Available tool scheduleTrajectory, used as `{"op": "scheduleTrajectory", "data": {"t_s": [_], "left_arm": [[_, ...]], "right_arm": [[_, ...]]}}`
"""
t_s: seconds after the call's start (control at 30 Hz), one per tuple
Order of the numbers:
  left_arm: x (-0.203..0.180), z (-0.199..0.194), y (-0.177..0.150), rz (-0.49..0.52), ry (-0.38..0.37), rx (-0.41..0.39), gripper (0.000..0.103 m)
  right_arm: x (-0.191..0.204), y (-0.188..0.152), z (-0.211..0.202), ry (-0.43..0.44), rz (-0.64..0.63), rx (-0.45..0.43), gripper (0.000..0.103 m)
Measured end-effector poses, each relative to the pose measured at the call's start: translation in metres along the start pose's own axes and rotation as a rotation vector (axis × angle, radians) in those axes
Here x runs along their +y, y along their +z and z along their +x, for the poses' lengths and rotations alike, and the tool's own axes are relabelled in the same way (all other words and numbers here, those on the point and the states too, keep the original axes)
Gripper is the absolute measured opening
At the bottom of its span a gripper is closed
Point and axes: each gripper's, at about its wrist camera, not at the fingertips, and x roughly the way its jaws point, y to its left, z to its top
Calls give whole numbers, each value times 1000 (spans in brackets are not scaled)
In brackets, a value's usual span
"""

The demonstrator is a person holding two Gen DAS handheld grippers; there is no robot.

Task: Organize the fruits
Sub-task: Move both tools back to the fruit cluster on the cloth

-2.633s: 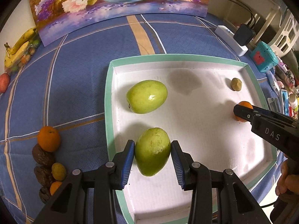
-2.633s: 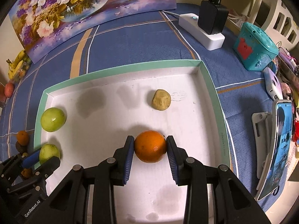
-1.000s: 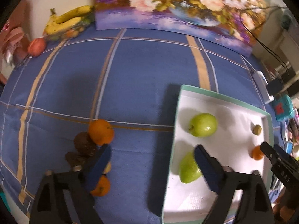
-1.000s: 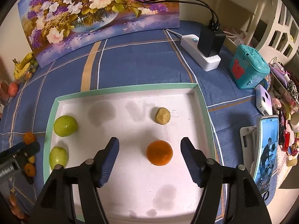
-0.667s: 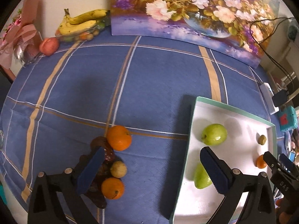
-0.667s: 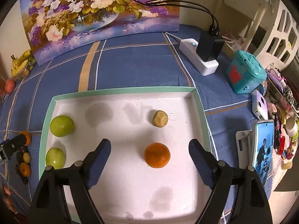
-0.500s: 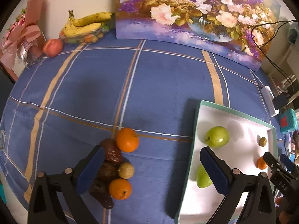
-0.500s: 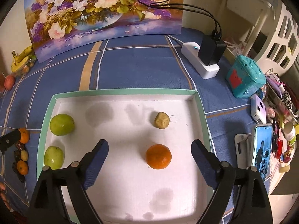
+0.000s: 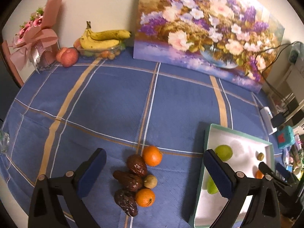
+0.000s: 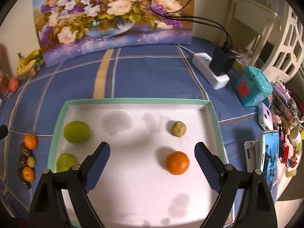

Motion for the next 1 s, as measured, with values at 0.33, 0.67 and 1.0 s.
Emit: {"op": "scheduleTrajectory", "data": {"t_s": [0.33,0.67,1.0], "left_arm": [[29,-29,4,-6,-43,-94,103],[73,-35,9,-23,-44,-116,103],[130,-40,10,-122,-54,-74,103]], "right_arm": [[22,1,-10,25,-43,-39,91],[55,12,-30,106,-53,-121,91],[120,17,-44,277,-103,-142,91]]}}
